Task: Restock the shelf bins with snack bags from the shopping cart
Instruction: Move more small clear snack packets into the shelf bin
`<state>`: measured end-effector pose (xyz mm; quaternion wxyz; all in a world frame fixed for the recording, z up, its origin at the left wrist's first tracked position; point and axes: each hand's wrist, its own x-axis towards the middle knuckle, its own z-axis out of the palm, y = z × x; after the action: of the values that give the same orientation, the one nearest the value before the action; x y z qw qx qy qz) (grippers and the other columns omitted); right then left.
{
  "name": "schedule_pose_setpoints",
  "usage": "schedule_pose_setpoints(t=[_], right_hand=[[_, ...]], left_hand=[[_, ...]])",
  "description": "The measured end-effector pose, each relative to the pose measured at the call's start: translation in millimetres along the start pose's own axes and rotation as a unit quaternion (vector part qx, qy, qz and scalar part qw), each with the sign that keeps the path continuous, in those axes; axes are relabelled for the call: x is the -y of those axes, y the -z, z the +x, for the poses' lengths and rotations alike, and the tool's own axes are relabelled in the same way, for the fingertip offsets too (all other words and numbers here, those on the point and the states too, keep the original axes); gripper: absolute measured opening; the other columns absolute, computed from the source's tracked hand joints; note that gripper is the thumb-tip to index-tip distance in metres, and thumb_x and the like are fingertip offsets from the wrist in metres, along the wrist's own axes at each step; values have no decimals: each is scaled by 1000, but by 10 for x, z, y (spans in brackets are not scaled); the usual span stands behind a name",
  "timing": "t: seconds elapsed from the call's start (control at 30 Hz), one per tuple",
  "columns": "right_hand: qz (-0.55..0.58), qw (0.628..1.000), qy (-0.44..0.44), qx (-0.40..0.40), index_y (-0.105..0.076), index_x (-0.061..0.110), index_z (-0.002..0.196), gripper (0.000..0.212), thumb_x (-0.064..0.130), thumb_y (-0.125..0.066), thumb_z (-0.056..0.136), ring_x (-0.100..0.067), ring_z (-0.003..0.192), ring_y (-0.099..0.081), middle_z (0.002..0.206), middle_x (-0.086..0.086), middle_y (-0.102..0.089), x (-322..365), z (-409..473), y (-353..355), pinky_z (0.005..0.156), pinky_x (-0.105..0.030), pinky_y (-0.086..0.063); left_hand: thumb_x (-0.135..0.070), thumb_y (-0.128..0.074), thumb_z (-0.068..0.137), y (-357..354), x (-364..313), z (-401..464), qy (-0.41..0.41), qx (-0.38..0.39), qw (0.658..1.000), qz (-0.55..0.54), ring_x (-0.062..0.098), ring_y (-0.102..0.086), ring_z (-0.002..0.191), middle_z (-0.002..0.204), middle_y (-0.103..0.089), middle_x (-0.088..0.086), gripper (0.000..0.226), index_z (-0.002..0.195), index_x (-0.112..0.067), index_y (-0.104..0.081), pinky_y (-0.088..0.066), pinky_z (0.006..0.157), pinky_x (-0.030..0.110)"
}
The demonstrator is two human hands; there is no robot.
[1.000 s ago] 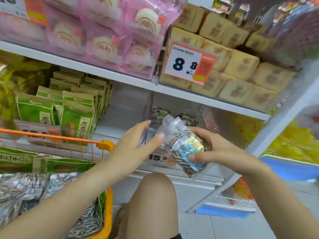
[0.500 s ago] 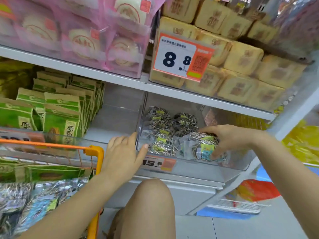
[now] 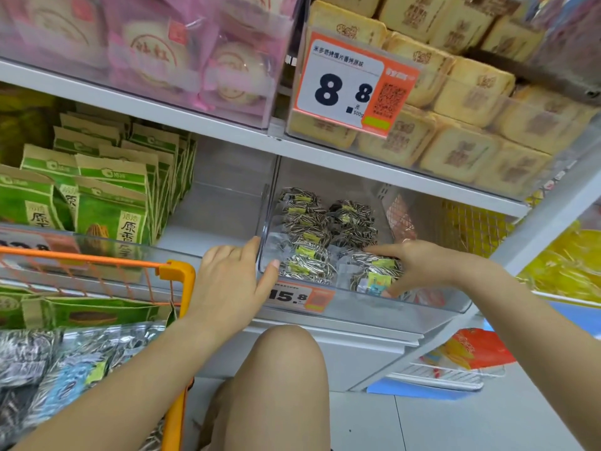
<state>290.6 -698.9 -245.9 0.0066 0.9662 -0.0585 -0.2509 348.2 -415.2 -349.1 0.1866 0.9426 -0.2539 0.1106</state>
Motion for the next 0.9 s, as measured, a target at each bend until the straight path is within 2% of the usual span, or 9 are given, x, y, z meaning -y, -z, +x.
schedule_pose_setpoints(t=[0.03,0.13,0.2,0.3,0.37,0.5,0.67,0.8,0.9], right_hand=[[28,1000,5,13,-27,42,147,85,45,-75,78,-2,90,-47,130,8,-49,-10,-17,-2,75,-9,-33],[147,988,13,43,-32,42,145,80,60,-66,76,-5,127,-41,151,12,-34,-70,-24,12,107,-23,-31],[153,987,17,43,-32,41,146,78,63,-61,76,-9,134,-38,153,11,-33,-77,-32,-41,112,-28,-29],[132,991,28,-10,-38,39,143,71,67,-51,80,-11,131,-41,146,8,-41,-61,-74,-187,104,-23,-33],[230,972,5,-39,-49,32,138,66,65,-47,81,-7,121,-48,138,9,-49,-99,-107,-223,94,-20,-39],[248,967,-37,-40,-55,31,131,50,40,-69,84,0,86,-60,124,7,-56,-238,-113,-278,67,-18,-54],[191,973,-100,-81,-49,25,137,63,32,-75,80,-11,93,-61,109,1,-67,-287,0,-543,74,-21,-43],[452,870,-176,-93,-49,10,129,67,32,-81,74,-20,90,-68,102,-9,-69,-380,45,-596,85,-34,-55],[505,826,-235,-86,-45,10,137,70,56,-58,86,-25,90,-62,117,-11,-59,-360,95,-576,90,-38,-54]], left_hand=[[-54,-15,91,0,-1,3,-1,-2,1000,-1,25,-57,90,88,-66,5,64,129,-17,-51,-36,89,35],[-55,-14,91,0,0,-1,-4,-5,1000,-2,24,-57,92,90,-66,4,65,131,-17,-49,-35,90,35],[-56,-12,90,0,9,-7,-4,-7,1000,-2,23,-56,93,91,-66,3,66,131,-18,-49,-34,91,34],[-55,-12,90,-8,14,-10,-3,-10,1000,0,23,-56,93,92,-66,3,66,130,-18,-49,-33,92,34],[-55,-12,90,-13,13,-6,-4,-10,1000,1,23,-56,93,91,-66,3,66,129,-17,-50,-33,91,33],[-55,-13,90,-13,14,-5,-6,-10,1000,-2,24,-57,93,91,-66,4,66,128,-16,-51,-34,91,34],[-55,-14,90,-15,10,-16,-3,-12,1000,-5,24,-57,93,92,-66,4,65,127,-16,-52,-34,91,34],[-55,-13,90,-14,1,-13,-3,-15,1000,-5,24,-57,93,92,-67,4,66,127,-16,-52,-33,91,34],[-55,-11,90,-9,2,-15,-1,-13,1000,1,23,-56,94,93,-67,3,67,128,-17,-51,-34,92,34]])
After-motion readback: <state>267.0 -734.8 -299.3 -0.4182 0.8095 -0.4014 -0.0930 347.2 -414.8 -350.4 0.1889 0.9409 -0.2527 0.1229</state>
